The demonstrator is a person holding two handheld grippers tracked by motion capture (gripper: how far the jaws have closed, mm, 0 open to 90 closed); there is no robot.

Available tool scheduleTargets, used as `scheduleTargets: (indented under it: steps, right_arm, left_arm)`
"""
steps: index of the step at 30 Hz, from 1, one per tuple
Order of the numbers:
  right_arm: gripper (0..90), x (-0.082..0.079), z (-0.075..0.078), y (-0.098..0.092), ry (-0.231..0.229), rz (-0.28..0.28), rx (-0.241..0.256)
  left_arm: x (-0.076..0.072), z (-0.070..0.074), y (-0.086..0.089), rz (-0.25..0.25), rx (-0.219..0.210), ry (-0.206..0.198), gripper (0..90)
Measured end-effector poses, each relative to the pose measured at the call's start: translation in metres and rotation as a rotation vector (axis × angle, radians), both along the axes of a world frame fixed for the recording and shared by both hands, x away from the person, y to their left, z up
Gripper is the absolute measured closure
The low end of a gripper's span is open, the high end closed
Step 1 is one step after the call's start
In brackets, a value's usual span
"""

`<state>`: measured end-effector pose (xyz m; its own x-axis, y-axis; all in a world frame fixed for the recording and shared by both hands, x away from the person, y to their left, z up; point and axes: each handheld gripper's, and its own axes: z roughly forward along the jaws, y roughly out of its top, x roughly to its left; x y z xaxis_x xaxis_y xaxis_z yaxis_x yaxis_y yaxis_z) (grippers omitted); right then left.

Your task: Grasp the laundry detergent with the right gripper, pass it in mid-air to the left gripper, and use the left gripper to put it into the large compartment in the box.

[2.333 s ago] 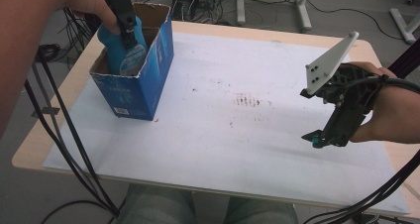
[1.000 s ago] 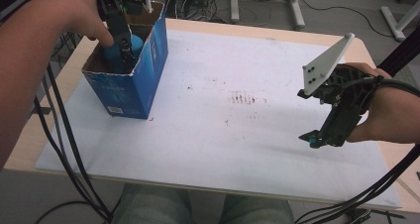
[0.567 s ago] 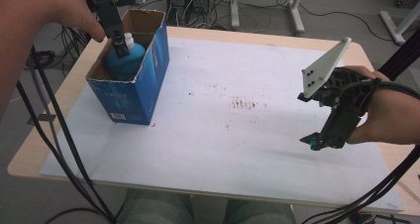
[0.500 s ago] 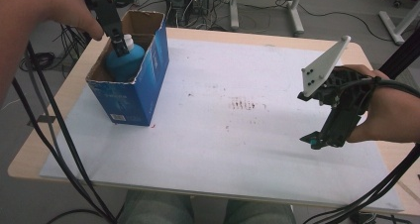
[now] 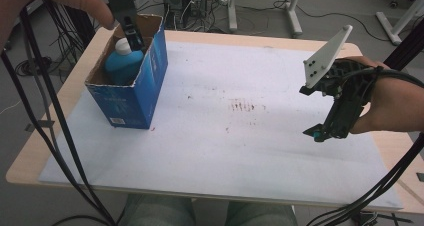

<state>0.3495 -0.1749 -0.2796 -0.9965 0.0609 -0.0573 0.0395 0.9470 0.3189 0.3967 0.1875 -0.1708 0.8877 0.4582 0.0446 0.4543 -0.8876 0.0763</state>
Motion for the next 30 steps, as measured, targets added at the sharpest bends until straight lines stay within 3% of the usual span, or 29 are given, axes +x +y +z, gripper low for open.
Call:
scheduleTargets:
  steps: [7, 16, 25, 30]
  right_arm:
    - [0.7, 0.001, 0.002, -0.004, 0.007, 0.008, -0.008]
    - [0.7, 0.001, -0.001, -0.006, 0.013, 0.016, -0.030]
    - [0.7, 0.003, -0.003, -0.008, 0.019, 0.019, -0.045]
    - [0.7, 0.004, -0.006, -0.010, 0.025, 0.021, -0.054]
  left_arm:
    - [-0.007, -0.005, -0.028, -0.100, 0.020, 0.006, 8.8]
    - [-0.005, -0.017, -0.050, -0.184, 0.025, 0.029, 6.5]
    - [0.001, -0.031, -0.063, -0.231, 0.045, 0.060, 4.5]
    - [0.004, -0.042, -0.067, -0.261, 0.035, 0.079, 1.7]
